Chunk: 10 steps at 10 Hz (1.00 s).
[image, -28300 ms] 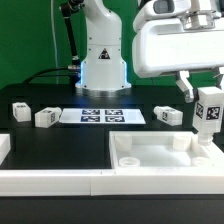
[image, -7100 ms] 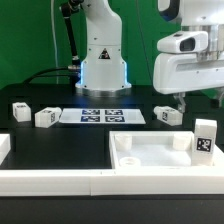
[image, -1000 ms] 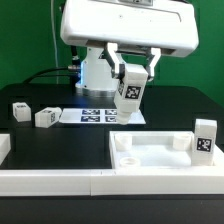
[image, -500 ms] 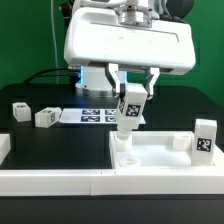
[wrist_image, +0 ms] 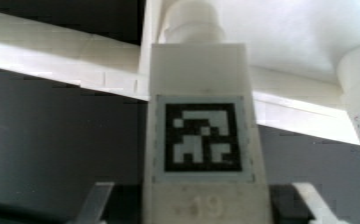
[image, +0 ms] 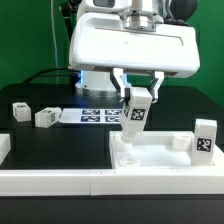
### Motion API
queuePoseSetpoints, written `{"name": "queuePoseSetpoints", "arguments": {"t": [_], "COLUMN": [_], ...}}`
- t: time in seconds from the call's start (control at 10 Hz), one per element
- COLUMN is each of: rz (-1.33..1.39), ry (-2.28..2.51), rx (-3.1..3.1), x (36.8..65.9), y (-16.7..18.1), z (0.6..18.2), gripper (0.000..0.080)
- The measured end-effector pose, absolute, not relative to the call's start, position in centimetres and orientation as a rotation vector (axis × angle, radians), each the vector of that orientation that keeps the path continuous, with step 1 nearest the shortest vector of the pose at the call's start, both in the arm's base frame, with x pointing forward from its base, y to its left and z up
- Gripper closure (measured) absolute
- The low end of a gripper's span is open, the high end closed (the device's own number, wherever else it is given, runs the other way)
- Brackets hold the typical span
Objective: Assemble square table
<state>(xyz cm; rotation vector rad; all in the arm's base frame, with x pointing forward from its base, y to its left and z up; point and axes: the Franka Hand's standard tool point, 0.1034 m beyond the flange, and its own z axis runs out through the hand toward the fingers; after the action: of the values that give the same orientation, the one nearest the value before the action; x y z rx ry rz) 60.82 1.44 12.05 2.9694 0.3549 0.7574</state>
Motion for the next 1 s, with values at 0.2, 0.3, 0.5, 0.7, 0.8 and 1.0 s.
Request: {"name": "queuePoseSetpoints", "arguments": {"t": [0.2, 0.3, 0.5, 0.7, 0.8, 1.0], "rz": [0.746, 0.754, 0.813, 0.849, 0.896, 0.914], "ry": [0.382, 0.395, 0.416, 0.422, 0.387, 0.366], "rx": [2.963, 2.96, 2.961, 2.967, 2.977, 3.004], "x": [61.0, 61.7, 62.4, 62.4, 62.4, 62.0], "y": [1.0, -0.3, -1.8, -4.8, -5.0, -4.5], "z": [12.4, 14.0, 16.1, 16.8, 16.3, 15.1], "gripper": [0.0509, 0.0509, 0.0509, 0.0509, 0.0509, 0.0509]}}
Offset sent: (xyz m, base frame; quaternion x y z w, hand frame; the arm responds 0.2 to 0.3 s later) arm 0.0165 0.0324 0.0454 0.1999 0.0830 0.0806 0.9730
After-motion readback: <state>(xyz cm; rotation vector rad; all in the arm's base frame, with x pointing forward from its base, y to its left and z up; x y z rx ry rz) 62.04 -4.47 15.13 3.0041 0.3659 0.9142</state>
